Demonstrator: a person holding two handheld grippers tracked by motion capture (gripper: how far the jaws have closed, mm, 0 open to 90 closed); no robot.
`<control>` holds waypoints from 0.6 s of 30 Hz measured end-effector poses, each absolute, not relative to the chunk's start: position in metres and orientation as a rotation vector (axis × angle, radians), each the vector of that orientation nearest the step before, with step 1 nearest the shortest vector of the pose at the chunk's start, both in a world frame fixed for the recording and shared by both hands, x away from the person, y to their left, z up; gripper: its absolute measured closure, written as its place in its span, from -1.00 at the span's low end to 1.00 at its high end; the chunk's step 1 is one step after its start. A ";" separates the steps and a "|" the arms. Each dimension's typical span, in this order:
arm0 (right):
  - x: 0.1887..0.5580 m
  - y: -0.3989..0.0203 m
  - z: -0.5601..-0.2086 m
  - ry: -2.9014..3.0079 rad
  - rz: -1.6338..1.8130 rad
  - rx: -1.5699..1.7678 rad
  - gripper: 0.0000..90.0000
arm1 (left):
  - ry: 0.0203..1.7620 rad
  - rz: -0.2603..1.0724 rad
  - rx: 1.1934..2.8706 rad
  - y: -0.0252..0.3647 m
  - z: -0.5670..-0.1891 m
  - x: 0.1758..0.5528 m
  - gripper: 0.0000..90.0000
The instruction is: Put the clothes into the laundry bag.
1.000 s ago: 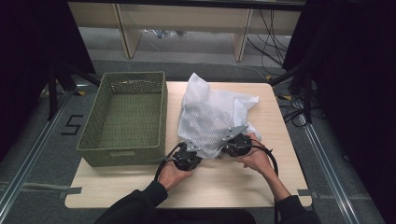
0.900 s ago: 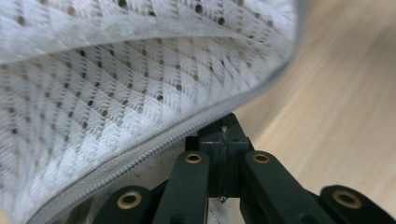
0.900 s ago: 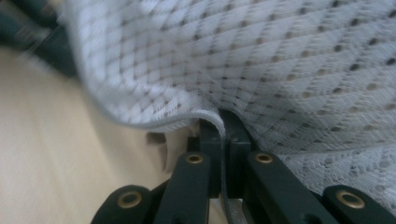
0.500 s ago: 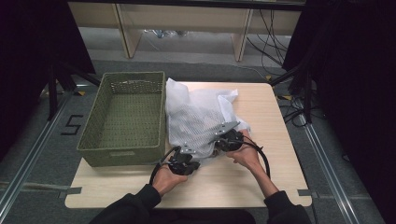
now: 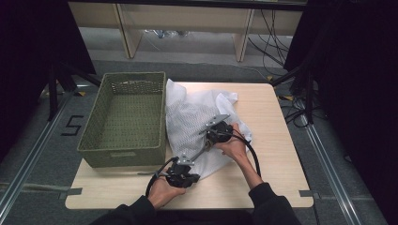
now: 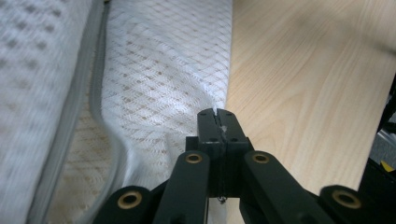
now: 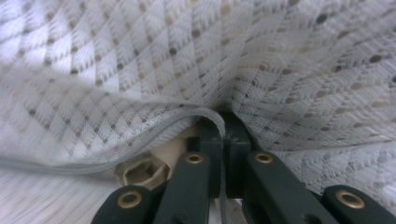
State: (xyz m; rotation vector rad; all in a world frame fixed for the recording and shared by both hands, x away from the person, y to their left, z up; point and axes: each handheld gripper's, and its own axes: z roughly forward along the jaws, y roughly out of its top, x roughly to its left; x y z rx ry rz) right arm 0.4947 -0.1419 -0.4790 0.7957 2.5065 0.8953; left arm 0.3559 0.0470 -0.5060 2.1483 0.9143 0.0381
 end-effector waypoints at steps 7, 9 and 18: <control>0.520 -0.131 -0.479 2.465 0.837 0.878 1.00 | 0.897 0.020 2.163 0.060 -0.505 0.352 1.00; 0.523 -0.131 -0.479 2.475 0.829 0.877 1.00 | 0.906 0.021 2.141 0.061 -0.505 0.352 1.00; 0.500 -0.150 -0.466 2.535 0.792 0.725 1.00 | 0.907 0.061 2.183 0.071 -0.503 0.355 0.98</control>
